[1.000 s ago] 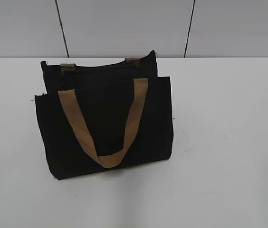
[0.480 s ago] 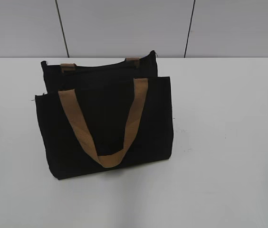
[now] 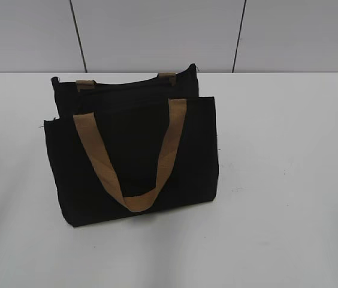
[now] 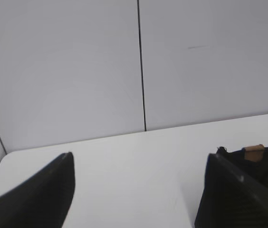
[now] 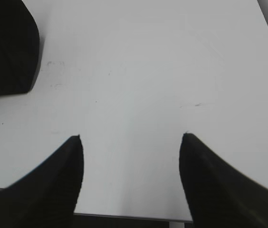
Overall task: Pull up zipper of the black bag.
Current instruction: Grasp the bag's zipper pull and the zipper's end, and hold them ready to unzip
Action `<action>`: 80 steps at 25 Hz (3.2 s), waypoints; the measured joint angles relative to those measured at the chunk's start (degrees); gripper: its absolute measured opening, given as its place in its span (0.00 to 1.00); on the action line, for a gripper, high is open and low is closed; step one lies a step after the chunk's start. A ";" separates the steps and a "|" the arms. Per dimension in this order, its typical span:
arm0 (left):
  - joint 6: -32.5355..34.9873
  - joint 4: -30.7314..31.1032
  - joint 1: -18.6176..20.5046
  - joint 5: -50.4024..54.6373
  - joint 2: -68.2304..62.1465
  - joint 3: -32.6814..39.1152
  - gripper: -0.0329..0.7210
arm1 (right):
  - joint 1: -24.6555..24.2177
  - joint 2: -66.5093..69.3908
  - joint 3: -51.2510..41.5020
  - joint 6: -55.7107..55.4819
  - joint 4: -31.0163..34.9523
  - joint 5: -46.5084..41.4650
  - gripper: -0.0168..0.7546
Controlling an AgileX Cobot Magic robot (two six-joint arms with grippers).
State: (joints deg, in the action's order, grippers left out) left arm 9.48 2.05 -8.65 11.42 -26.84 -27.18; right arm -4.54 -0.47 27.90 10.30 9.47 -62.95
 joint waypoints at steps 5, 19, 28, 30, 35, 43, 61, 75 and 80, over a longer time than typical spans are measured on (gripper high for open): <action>-1.18 5.24 -1.53 -19.67 -9.54 9.69 0.92 | 0.00 0.00 0.00 0.00 0.00 0.00 0.66; -11.43 23.37 0.98 -57.82 -59.29 14.89 0.81 | 0.00 0.00 0.00 0.06 -0.05 0.00 0.66; -11.66 31.44 1.58 -67.25 -77.31 6.69 0.81 | 0.00 0.00 0.00 -0.01 -0.05 0.00 0.66; -11.78 31.67 1.58 -67.31 -78.41 5.89 0.81 | 0.00 0.00 0.00 -0.01 -0.05 0.00 0.66; -11.78 32.57 1.58 -66.87 -80.38 3.17 0.81 | 0.00 0.00 0.00 -0.01 -0.05 0.00 0.66; -11.78 35.78 1.63 -67.26 -83.30 -0.72 0.72 | 0.00 0.00 0.00 0.05 -0.05 0.00 0.66; -23.80 41.21 1.63 -62.61 -74.28 1.49 0.08 | 0.00 0.00 0.00 0.01 -0.05 0.00 0.66; -25.80 42.71 1.63 -50.65 -43.38 6.59 0.08 | 0.00 0.00 0.00 0.01 -0.05 0.00 0.66; -25.80 43.02 1.63 -43.67 -37.12 6.59 0.08 | 0.00 0.00 0.00 0.01 -0.05 0.00 0.66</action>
State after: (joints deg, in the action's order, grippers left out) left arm -16.33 45.07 -7.03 -32.25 -63.95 -20.59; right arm -4.54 -0.47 27.90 10.31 9.42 -62.95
